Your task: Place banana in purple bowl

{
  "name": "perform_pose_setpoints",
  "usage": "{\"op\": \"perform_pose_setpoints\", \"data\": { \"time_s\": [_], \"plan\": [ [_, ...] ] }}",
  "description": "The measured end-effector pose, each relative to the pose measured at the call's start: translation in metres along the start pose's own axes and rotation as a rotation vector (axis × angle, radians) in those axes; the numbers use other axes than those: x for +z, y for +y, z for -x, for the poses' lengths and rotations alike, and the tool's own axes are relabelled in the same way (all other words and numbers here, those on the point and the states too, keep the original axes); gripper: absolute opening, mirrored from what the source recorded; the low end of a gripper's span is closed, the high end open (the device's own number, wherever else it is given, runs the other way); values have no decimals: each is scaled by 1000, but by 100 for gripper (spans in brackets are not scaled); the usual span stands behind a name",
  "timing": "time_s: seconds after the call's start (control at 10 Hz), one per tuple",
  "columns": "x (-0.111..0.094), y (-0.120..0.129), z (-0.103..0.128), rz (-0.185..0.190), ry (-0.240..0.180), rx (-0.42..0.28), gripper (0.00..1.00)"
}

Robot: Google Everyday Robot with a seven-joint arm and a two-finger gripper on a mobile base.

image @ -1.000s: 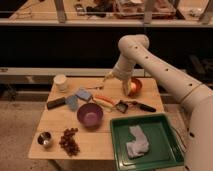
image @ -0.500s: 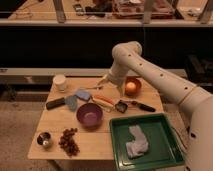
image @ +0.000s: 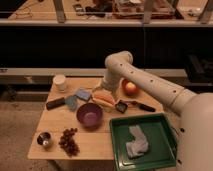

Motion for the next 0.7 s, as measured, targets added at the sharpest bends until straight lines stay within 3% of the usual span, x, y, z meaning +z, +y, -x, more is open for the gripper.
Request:
{"op": "perform_pose_setpoints", "data": {
  "time_s": [0.3,0.7],
  "plan": [
    [37,3,-1,35,-33,31,80],
    [57,8,-6,65,-57,125,80]
  ]
}}
